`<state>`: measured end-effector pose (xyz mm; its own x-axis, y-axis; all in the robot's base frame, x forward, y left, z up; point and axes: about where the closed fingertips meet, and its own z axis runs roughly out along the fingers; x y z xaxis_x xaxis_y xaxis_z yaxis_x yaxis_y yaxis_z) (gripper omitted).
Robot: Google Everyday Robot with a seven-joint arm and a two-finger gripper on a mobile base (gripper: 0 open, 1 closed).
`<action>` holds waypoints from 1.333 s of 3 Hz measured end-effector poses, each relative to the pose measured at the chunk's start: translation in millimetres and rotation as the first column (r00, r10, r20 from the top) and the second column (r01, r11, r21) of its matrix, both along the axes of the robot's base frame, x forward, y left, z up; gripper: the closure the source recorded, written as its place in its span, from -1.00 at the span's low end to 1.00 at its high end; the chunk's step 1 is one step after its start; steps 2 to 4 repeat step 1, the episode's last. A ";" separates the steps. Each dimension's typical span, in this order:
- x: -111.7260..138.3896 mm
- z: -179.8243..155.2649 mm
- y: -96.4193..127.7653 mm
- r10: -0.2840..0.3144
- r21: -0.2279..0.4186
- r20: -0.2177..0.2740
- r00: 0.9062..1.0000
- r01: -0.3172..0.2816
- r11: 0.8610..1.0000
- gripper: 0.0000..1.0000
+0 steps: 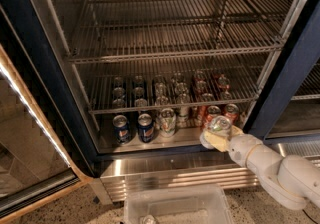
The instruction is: Pick 7up can from bottom shelf of fridge
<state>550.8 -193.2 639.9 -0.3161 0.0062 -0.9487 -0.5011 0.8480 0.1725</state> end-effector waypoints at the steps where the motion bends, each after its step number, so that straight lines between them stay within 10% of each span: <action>1: -5.4 5.1 -6.4 0.030 0.070 0.011 0.999 -0.031 0.997 1.00; 4: -5.4 5.1 -6.4 0.030 0.070 0.011 0.999 -0.031 0.997 1.00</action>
Offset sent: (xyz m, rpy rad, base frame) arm 0.0000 0.0000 0.0000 0.0000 0.0000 0.0000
